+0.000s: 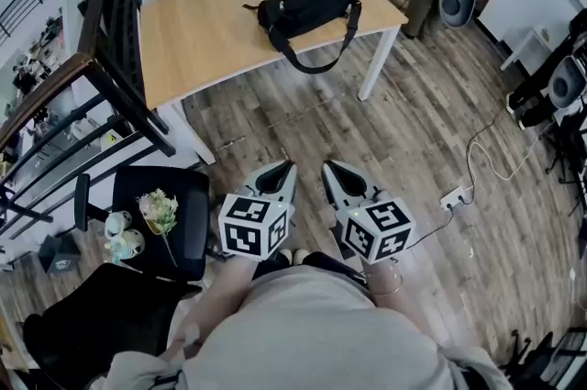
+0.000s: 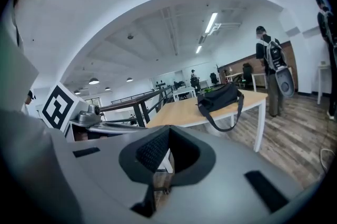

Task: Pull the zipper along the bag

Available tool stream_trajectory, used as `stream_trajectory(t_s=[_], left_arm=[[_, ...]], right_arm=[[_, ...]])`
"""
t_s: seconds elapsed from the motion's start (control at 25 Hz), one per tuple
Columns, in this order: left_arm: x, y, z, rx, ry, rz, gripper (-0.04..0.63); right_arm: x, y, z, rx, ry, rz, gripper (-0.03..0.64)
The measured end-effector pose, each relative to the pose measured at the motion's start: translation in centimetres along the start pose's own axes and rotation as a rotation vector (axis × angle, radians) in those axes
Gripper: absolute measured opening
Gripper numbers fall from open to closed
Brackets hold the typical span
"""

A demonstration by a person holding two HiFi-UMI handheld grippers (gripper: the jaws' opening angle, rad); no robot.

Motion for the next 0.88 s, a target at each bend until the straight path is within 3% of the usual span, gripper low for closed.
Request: stream_trajectory(t_s=[0.2, 0.56, 0.88], left_arm=[[0.8, -0.6, -0.3, 0.010, -0.063, 0.011, 0.035], [1.1, -0.8, -0.6, 0.103, 0.003, -0.030, 0.037], [1.4, -2.6, 0.5, 0.063, 0.006, -0.008, 0.038]], right_arm=[[0.5, 0.2, -0.9, 0.033, -0.017, -0.042, 0.005], [2.1, 1.0, -0.9, 0.031, 0.065, -0.046, 0.006], [3.5, 0.1, 0.1, 0.006, 0.053, -0.026, 0.008]])
Point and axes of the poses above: the fingertips, and each gripper's own axes: y backward along the fingers, x to its right, z out of its underside, the point moved 5 cm from there along y, backward along the fingers, and after that the axes turned 12 degrees about x, right-handed, at the moved point
